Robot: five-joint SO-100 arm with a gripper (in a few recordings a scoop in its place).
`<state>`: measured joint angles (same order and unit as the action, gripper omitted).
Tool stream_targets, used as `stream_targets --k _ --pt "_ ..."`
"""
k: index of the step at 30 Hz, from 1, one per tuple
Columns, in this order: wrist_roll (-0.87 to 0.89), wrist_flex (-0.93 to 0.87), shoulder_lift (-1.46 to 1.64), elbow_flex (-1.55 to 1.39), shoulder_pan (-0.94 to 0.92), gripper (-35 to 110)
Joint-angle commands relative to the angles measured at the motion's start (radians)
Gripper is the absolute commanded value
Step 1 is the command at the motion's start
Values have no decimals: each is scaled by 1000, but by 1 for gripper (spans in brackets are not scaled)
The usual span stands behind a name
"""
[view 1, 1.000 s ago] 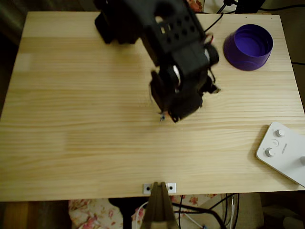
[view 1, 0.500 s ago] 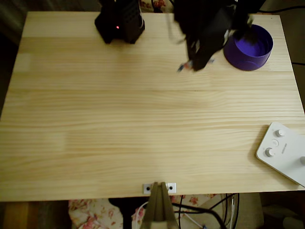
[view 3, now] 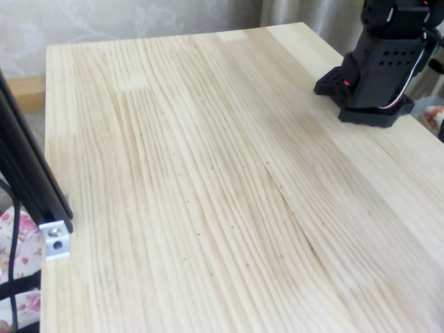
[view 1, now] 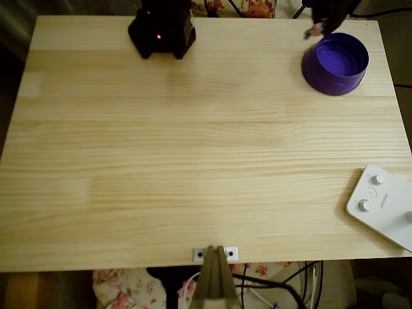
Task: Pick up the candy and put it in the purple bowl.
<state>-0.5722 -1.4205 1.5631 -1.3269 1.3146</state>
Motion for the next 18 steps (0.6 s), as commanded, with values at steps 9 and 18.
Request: stream_targets --k 9,18 --pt "5 101 -143 272 21 0" --pt "95 183 -202 364 69 0"
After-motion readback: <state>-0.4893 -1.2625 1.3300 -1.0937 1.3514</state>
